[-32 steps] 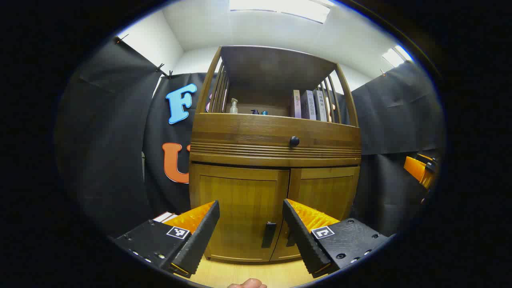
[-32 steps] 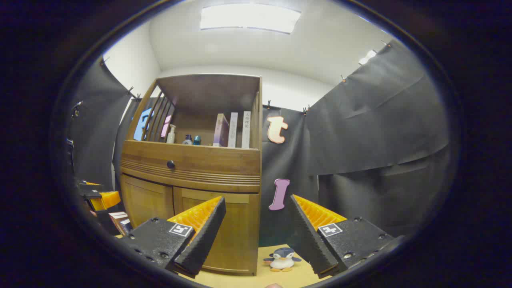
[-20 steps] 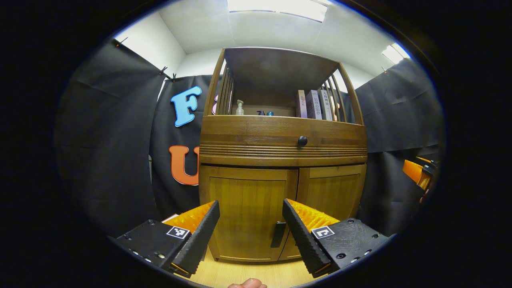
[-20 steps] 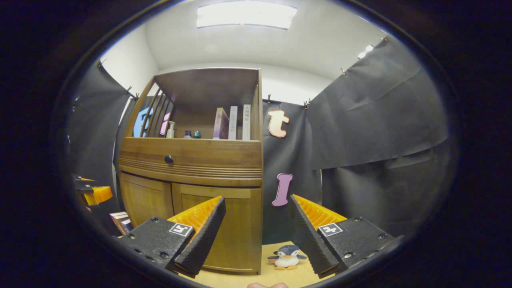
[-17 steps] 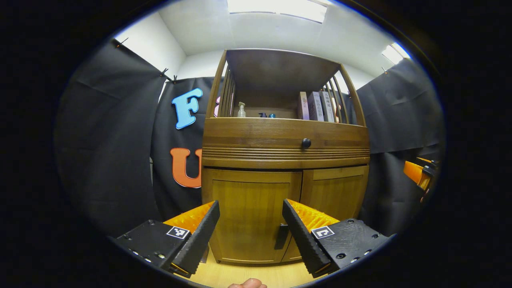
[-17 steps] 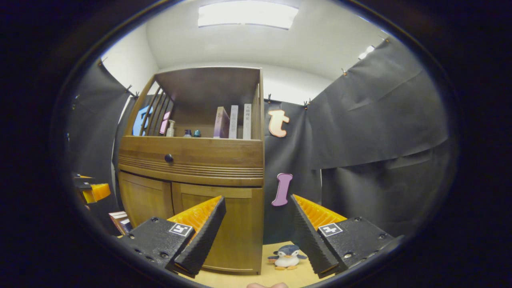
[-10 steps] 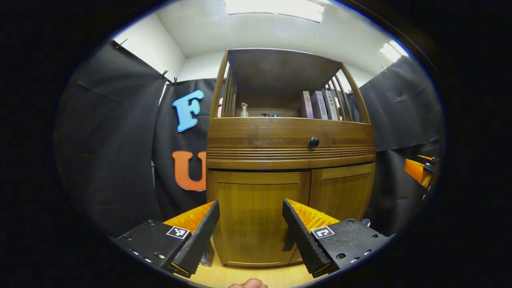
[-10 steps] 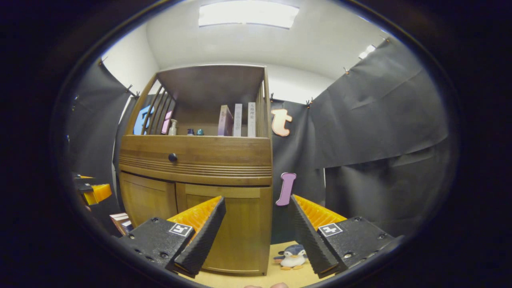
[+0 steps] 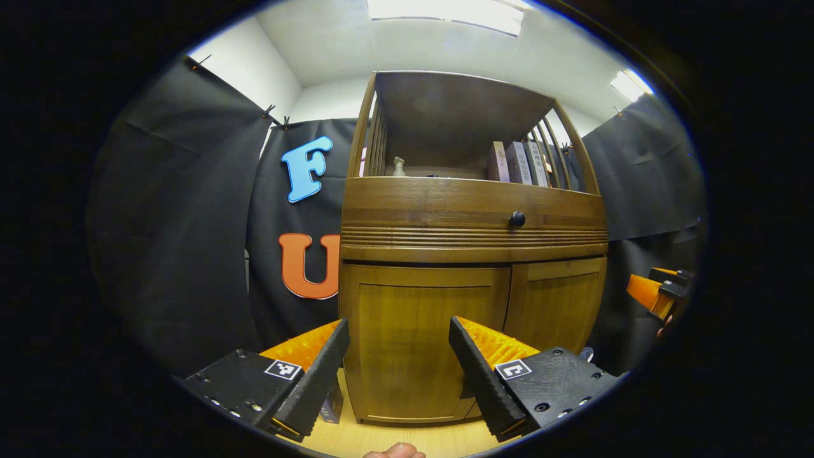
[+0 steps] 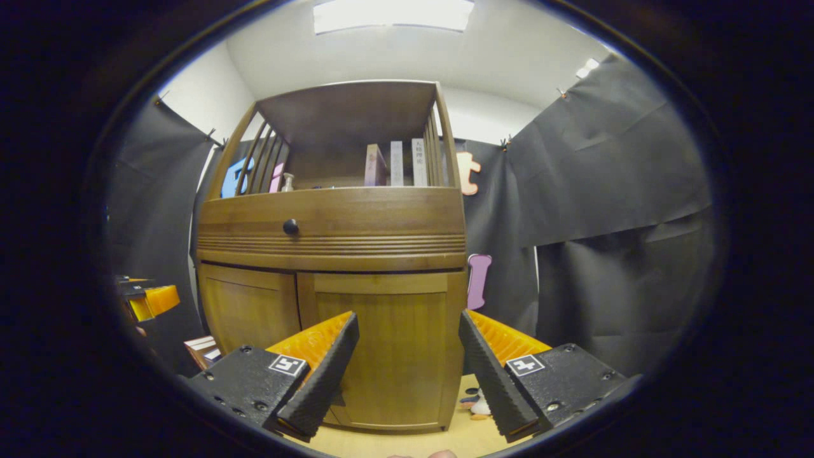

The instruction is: Open the right door of the double-door shoe cabinet with the right hand, and open the left door with the left hand.

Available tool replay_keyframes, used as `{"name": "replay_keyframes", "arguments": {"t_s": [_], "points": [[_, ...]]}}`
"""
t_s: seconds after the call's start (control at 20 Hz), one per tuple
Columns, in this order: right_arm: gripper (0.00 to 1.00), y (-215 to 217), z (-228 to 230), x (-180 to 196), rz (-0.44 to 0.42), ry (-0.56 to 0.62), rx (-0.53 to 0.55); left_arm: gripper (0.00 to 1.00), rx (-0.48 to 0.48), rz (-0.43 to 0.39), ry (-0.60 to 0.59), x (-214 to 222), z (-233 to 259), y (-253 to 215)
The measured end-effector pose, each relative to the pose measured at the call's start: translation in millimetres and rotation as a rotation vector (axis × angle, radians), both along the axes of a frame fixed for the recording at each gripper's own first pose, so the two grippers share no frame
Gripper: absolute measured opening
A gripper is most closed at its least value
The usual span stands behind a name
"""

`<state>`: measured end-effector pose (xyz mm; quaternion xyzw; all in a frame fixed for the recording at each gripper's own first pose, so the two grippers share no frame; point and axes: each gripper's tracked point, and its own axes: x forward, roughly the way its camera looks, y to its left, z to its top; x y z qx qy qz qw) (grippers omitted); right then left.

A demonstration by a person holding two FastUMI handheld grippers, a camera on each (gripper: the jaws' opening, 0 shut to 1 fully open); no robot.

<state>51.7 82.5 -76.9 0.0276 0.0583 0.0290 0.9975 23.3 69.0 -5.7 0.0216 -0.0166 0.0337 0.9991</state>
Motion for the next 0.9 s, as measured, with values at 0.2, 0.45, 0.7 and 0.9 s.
{"name": "replay_keyframes", "arguments": {"t_s": [0.2, 0.45, 0.7, 0.9], "points": [[1.00, 27.1, -29.0, 7.7, 0.047, 0.055, 0.014, 0.95, 0.006, 0.014, 0.002, -3.9, -6.1, 9.0], [0.99, 66.5, -69.5, 19.9, 0.132, 0.137, 0.035, 0.95, 0.023, 0.031, 0.010, -14.9, -12.8, 18.6], [0.99, 99.2, -107.5, 37.8, 0.187, 0.191, 0.031, 0.95, 0.069, 0.080, 0.011, -30.8, -16.0, 40.5], [0.99, 116.2, -149.4, 48.7, 0.213, 0.261, -0.007, 0.95, 0.084, 0.151, 0.000, -48.7, -12.8, 64.5]]}}
